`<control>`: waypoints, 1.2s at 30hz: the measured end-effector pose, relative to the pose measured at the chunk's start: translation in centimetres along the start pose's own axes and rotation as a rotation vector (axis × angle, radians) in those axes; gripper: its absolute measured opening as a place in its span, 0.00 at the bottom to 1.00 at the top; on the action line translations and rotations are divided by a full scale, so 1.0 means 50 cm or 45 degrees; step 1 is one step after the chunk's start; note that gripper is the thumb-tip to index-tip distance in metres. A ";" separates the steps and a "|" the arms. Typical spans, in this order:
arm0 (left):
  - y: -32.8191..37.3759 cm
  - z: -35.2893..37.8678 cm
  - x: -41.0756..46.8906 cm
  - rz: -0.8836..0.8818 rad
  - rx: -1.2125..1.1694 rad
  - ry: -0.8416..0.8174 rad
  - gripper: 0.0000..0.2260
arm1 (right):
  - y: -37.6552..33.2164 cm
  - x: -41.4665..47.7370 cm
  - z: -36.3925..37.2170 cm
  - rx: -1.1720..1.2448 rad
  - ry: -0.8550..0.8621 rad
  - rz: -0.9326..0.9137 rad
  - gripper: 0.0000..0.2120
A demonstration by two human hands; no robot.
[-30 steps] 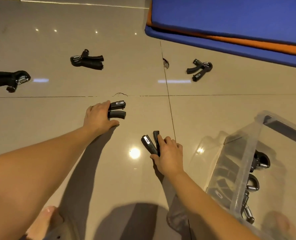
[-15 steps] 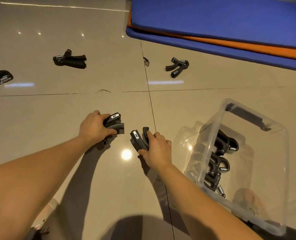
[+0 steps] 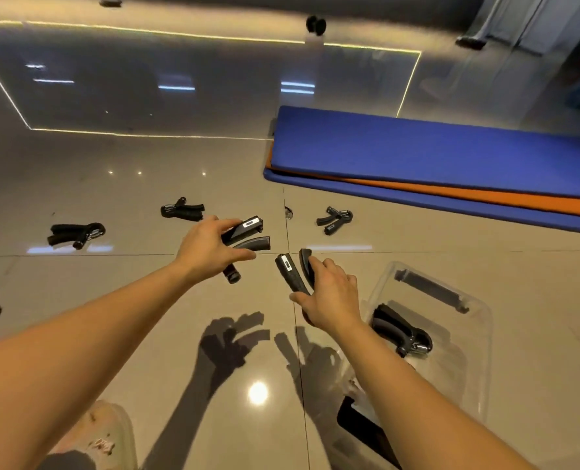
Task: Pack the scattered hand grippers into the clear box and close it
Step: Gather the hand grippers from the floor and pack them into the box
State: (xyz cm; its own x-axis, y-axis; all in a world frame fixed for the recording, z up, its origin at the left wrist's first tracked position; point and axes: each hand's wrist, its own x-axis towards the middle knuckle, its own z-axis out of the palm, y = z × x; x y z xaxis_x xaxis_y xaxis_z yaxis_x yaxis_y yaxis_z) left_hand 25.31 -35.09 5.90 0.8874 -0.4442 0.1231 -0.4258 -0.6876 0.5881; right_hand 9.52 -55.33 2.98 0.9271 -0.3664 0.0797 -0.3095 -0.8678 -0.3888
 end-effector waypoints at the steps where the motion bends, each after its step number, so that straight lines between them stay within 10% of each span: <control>1: 0.035 -0.015 -0.002 0.017 -0.050 -0.008 0.35 | 0.005 -0.001 -0.031 0.009 0.014 0.002 0.36; 15: 0.469 -0.109 -0.073 0.513 -0.078 -0.432 0.36 | 0.134 -0.061 -0.522 0.016 0.076 0.006 0.30; 24: 0.531 -0.079 -0.088 0.651 0.233 -0.609 0.31 | 0.162 -0.059 -0.560 -0.005 -0.073 -0.131 0.33; 36: 0.519 0.002 0.026 0.764 0.441 -0.263 0.31 | 0.212 0.002 -0.538 -0.009 -0.054 -0.130 0.32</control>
State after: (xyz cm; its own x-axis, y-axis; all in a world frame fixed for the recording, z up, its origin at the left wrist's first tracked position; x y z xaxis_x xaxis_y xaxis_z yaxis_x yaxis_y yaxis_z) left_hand 15.42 -53.58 21.24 0.4460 -0.8784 0.1719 -0.8913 -0.4182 0.1752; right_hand 0.66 -73.62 23.55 0.9620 -0.2614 0.0794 -0.2143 -0.9023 -0.3740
